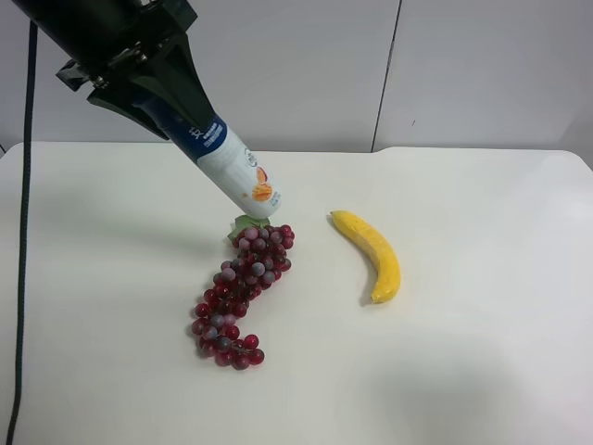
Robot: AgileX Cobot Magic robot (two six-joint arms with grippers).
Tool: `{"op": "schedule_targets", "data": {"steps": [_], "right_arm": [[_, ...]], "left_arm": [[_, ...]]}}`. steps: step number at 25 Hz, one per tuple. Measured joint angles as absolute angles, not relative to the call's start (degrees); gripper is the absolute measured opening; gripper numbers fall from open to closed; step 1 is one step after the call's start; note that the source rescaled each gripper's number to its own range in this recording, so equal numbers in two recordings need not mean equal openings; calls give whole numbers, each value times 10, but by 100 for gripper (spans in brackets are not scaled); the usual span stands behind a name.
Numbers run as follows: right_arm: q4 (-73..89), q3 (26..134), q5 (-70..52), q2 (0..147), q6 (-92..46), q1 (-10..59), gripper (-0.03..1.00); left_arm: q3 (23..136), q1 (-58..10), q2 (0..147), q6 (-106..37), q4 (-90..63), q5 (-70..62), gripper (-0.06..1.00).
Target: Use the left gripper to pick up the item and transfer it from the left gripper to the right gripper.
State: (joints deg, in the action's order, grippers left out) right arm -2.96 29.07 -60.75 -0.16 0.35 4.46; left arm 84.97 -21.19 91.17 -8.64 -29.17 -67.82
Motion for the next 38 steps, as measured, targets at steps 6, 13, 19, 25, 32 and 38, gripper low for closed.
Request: {"op": "schedule_targets", "data": {"steps": [6,13,19,25,32,38], "right_arm": [[-30,291,-607,-2,4,45,100],[-30,291,-607,-2,4,45,100],[-30,291,-607,-2,4,45,100],[-30,291,-607,-2,4,45,100],[-30,291,-607,-2,4,45,100],[-29,291,-607,-2,4,45,100]], "left_arm": [[850,-244,912,-107,-348,-665,0],[850,-245,925,-153,-442,-664,0],[850,-245,938,-162,-451,-677,0],[850,-256,938,-170,-464,-679,0],[850,-307,938,-172,-469,-676,0],[850,-318,938,-171,-469,-660,0]]}}
